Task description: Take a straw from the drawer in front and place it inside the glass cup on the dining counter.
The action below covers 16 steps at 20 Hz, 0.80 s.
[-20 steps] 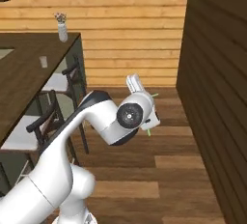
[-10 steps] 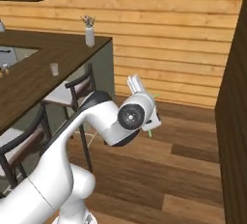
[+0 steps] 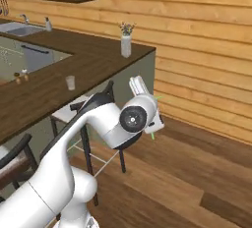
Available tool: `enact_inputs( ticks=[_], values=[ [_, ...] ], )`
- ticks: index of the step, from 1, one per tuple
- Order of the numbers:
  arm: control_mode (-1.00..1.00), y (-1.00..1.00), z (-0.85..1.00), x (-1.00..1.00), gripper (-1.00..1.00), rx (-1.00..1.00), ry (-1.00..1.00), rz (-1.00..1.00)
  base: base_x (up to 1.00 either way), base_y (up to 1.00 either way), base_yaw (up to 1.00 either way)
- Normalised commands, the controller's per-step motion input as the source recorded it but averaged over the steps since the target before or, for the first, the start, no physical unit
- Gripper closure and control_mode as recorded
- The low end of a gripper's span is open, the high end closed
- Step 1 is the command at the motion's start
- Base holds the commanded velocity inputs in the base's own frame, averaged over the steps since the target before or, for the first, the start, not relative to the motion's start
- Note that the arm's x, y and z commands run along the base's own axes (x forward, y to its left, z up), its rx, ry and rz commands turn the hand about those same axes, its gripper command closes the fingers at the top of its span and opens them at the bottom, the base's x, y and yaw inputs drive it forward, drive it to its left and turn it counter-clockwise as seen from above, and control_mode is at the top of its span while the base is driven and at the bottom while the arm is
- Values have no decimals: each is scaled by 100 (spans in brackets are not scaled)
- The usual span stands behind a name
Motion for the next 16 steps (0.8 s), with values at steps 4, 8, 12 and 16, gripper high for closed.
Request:
enact_inputs(
  ticks=[4, 8, 12, 16],
  values=[
    [100, 0, 0, 0, 100, 0, 0, 0, 85, -46, 58],
    [100, 0, 0, 0, 100, 0, 0, 0, 78, -35, 62],
    [100, 0, 0, 0, 100, 0, 0, 0, 57, -24, 66],
    [100, 0, 0, 0, 100, 0, 0, 0, 22, -4, 64]
  ],
)
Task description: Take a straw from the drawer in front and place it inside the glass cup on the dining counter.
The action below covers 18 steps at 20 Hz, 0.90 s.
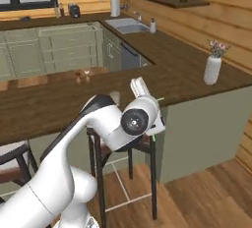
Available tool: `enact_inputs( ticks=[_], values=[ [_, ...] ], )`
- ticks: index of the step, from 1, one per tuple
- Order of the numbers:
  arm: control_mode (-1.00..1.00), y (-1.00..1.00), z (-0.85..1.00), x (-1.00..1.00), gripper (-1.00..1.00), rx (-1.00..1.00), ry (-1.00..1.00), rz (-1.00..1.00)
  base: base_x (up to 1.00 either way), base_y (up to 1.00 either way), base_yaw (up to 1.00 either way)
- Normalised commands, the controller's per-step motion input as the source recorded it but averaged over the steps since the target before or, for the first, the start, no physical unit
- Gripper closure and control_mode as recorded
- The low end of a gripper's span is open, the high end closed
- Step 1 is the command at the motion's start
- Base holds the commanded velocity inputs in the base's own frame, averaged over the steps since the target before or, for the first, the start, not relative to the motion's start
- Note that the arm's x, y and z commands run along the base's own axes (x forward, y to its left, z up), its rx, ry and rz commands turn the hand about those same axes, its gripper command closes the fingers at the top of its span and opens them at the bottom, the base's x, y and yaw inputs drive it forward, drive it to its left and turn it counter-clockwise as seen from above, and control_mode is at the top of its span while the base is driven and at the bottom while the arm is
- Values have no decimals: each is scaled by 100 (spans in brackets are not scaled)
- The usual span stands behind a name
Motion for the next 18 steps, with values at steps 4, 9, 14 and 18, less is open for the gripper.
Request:
enact_inputs(
  ticks=[4, 9, 14, 18],
  values=[
    [100, 0, 0, 0, 100, 0, 0, 0, 12, 1, 64],
    [100, 0, 0, 0, 100, 0, 0, 0, 35, 4, 51],
    [100, 0, 0, 0, 100, 0, 0, 0, 21, -4, 44],
    [100, 0, 0, 0, 100, 0, 0, 0, 1, -20, 41]
  ],
)
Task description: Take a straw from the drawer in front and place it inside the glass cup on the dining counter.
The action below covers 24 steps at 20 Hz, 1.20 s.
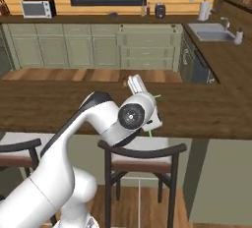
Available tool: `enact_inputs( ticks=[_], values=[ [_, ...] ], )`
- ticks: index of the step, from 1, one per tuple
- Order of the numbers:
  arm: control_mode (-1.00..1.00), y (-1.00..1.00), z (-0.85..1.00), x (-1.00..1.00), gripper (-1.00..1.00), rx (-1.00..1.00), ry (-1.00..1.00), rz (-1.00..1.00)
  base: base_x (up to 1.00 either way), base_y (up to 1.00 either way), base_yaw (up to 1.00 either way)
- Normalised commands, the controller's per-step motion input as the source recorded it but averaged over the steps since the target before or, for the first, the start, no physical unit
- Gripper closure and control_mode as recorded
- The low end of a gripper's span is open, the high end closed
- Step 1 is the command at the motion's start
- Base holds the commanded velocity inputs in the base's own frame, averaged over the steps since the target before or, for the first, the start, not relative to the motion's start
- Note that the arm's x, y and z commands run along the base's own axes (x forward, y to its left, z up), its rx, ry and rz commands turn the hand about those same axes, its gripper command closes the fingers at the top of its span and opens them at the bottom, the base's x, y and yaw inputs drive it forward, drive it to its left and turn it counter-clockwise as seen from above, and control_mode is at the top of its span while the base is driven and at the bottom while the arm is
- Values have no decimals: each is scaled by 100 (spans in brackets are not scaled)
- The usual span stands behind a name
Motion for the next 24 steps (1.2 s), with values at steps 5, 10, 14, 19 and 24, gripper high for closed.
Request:
enact_inputs(
  ticks=[5, 10, 14, 19, 24],
  values=[
    [100, 0, 0, 0, 100, 0, 0, 0, 1, -46, 44],
    [100, 0, 0, 0, 100, 0, 0, 0, -3, -70, 41],
    [100, 0, 0, 0, 100, 0, 0, 0, -15, -85, 34],
    [100, 0, 0, 0, 100, 0, 0, 0, -10, -73, 32],
    [100, 0, 0, 0, 100, 0, 0, 0, 29, -22, 40]
  ],
)
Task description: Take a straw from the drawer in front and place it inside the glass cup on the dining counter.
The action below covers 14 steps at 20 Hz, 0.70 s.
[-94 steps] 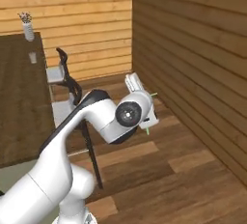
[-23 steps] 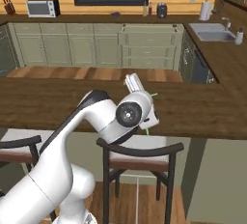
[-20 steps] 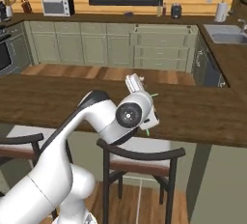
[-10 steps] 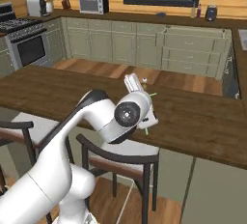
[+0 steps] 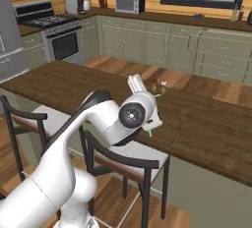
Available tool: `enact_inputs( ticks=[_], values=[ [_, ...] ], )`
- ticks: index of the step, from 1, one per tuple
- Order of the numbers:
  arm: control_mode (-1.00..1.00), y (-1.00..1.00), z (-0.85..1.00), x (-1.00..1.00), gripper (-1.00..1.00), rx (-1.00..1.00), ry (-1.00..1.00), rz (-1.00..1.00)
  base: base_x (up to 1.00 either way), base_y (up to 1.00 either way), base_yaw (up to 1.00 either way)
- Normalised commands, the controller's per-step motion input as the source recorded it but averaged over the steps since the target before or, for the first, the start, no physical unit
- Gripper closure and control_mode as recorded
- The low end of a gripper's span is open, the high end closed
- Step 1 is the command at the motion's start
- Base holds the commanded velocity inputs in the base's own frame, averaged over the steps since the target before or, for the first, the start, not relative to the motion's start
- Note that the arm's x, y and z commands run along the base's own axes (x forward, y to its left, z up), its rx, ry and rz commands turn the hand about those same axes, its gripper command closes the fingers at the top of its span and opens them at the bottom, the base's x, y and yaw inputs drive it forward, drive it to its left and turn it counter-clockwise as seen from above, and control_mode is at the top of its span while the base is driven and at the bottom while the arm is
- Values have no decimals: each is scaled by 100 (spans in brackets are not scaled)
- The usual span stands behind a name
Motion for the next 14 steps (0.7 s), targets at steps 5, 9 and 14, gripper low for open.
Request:
enact_inputs(
  ticks=[5, 9, 14],
  values=[
    [100, 0, 0, 0, 100, 0, 0, 0, 26, -17, 29],
    [-100, 0, -3, 18, 100, 0, -4, 0, 17, -8, 4],
    [-100, 1, -1, 84, 100, 6, -17, 4, 0, 0, 0]
  ],
)
